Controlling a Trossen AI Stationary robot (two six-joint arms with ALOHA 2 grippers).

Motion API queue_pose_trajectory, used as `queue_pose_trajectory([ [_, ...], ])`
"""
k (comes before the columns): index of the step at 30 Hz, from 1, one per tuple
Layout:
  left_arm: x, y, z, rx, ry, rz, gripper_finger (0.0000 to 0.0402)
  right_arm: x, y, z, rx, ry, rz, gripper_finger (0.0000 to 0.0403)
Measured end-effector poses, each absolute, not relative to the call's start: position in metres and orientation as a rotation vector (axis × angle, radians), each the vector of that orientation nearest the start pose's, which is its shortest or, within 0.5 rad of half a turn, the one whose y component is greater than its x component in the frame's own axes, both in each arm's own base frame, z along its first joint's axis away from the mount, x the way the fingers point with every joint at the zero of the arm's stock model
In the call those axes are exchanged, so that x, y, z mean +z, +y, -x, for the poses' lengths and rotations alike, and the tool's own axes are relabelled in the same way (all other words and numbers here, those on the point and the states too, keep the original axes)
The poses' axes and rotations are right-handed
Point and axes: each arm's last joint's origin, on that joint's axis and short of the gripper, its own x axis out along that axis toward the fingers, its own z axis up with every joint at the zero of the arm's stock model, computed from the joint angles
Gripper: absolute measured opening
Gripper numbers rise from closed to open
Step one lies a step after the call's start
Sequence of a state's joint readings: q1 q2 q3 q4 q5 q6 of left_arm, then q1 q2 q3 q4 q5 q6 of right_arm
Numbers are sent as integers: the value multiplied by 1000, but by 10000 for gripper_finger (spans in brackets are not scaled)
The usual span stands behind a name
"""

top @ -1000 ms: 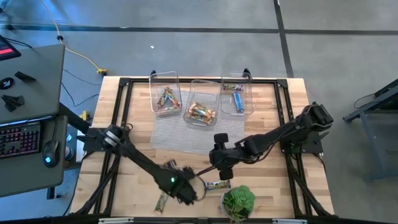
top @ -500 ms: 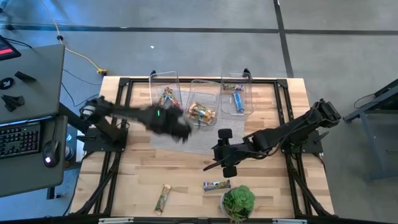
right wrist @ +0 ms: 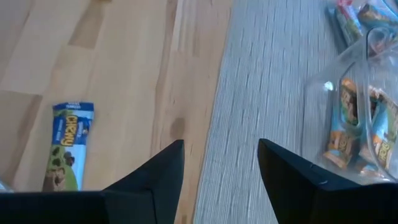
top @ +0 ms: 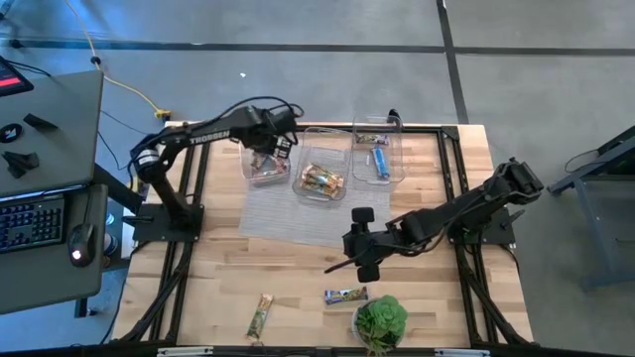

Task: Pick and place Granola Bars by type
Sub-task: Put the red granola bar into the left transparent bin

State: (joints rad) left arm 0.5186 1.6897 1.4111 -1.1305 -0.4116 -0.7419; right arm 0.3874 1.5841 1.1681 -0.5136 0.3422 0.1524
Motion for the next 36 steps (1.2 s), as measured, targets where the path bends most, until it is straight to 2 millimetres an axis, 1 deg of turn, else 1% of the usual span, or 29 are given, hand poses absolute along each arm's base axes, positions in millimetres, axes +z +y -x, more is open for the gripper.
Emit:
queue_pose_trajectory([
  [4,231,183,-264,1145,1115,661,98,247,115,-309,-30,845,184,188],
  [6,221,187,-259,1128,1128,666,98,248,115,-311,-32,826,178,188],
  [9,213,190,-254,1147,1132,677,98,248,113,-312,-30,826,170,188],
  [12,211,191,-250,1159,1155,679,98,248,110,-313,-24,830,157,188],
  [15,210,190,-249,1191,1154,644,98,248,106,-315,-30,831,155,188],
  [20,211,195,-250,1224,1110,624,98,249,104,-316,-48,821,153,188],
  [25,210,196,-250,1309,1046,713,98,250,104,-318,-46,803,143,188],
  [31,204,198,-251,1185,1130,688,105,250,104,-318,-42,802,141,188],
  [36,202,199,-252,1147,1162,644,131,250,104,-318,-39,803,139,188],
])
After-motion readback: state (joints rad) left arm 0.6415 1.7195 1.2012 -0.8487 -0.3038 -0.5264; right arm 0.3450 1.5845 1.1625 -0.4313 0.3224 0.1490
